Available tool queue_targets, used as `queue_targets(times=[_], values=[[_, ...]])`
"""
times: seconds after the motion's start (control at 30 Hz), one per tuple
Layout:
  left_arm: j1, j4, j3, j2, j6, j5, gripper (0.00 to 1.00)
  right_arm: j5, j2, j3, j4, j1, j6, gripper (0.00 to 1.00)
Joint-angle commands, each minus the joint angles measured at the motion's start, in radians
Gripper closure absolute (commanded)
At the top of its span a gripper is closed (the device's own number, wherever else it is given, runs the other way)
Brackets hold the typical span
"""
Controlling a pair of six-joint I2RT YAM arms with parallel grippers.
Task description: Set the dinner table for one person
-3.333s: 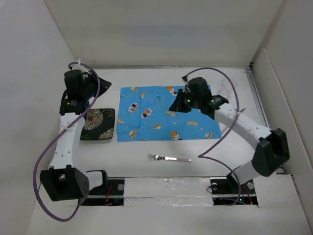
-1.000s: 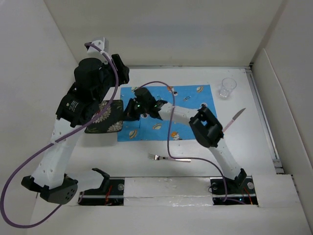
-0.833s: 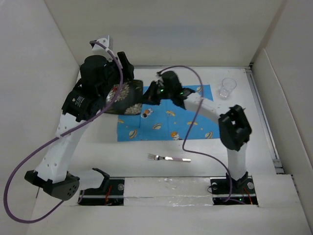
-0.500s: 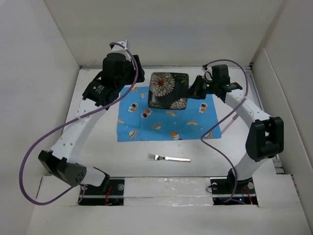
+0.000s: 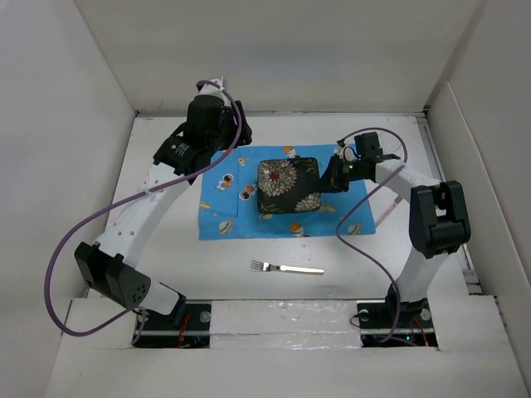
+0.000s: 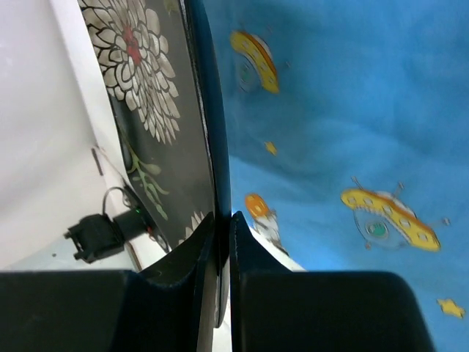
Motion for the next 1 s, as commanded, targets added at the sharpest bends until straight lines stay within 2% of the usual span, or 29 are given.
queue_targets(times=[0.0,0.6,0.63,0.67,0.73,0.77,0.83,0.97], values=[[-0.004,0.047,-0.013,-0.030,-0.010,0.011,0.46,-0.158,-0.039,0.038,0.225,0.004,0.085,1.00],[-0.004,0.090,-0.076,-0.044,0.016,0.017,0.47,-0.107,0.227,0.169,0.161,0.023,0.051,1.00],[-0.004,0.094,-0.079,-0.047,0.014,0.022,0.47,-0.090,0.230,0.172,0.147,0.023,0.047,0.98],[-0.004,0.097,-0.081,-0.050,0.011,0.028,0.47,-0.083,0.230,0.176,0.123,0.023,0.027,0.87],[-0.004,0.105,-0.081,-0.050,0.011,0.028,0.47,-0.052,0.227,0.180,0.092,0.023,0.010,0.76],[-0.004,0.106,-0.081,-0.050,0.013,0.026,0.47,-0.044,0.225,0.180,0.069,0.023,-0.010,0.64],[-0.004,0.103,-0.076,-0.044,0.016,0.025,0.47,-0.018,0.219,0.189,0.040,0.023,-0.029,0.53],[-0.004,0.111,-0.075,-0.039,0.019,0.020,0.47,0.058,0.184,0.222,-0.063,0.004,-0.075,0.46]])
